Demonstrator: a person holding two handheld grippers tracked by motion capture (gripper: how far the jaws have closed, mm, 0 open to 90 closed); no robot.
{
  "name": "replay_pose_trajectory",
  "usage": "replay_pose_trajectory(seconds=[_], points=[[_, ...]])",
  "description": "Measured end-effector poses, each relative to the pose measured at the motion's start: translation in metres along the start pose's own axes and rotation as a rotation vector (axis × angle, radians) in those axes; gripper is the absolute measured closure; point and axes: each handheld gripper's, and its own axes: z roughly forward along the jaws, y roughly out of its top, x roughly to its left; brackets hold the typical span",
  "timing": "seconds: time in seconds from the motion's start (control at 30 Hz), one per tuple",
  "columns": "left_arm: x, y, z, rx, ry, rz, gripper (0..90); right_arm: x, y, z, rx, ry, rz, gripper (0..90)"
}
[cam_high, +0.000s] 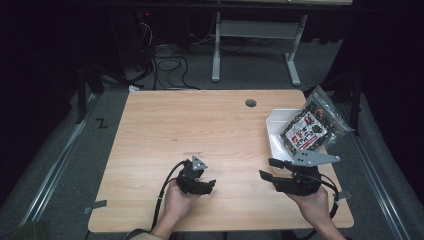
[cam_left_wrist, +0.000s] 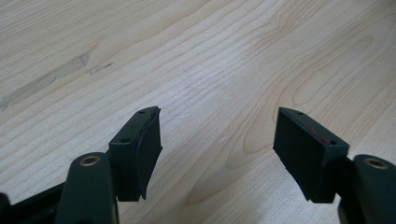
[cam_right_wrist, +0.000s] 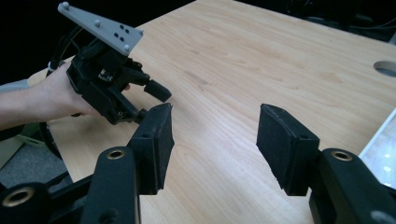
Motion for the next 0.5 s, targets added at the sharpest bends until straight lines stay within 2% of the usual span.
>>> replay_pose_trajectory(seconds=[0.5], points=[[0.000, 0.000, -0.001, -0.001, 0.002, 0.004, 32.8, 0.002, -0.022, 0.014, 0.034, -0.005, 0.015, 47.0]])
